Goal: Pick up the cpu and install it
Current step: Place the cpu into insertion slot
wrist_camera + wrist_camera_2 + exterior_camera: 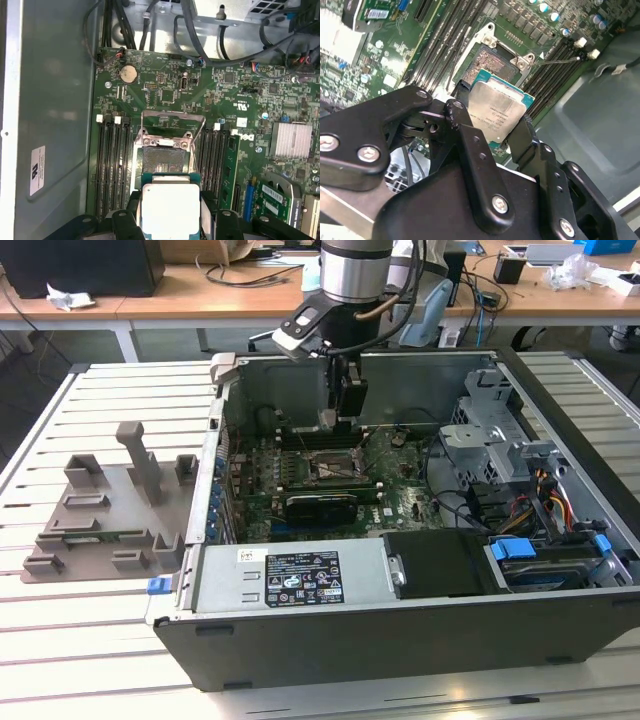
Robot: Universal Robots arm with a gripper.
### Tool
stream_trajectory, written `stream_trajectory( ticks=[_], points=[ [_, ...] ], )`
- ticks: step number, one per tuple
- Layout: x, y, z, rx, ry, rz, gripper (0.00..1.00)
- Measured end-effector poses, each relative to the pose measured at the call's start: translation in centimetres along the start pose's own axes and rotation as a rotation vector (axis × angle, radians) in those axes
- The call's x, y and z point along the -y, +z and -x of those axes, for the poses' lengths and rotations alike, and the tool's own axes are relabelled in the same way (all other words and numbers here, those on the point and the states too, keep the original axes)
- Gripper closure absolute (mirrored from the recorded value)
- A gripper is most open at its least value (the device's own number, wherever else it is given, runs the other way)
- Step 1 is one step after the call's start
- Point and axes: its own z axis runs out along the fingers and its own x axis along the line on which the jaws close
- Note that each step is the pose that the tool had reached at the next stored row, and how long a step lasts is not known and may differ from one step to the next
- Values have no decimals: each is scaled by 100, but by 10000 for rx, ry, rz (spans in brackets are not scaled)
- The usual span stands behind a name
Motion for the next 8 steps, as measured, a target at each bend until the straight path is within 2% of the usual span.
stream_trajectory(
  ticks=[8],
  points=[
    [-2, 27, -2, 1, -3, 1, 45]
  ],
)
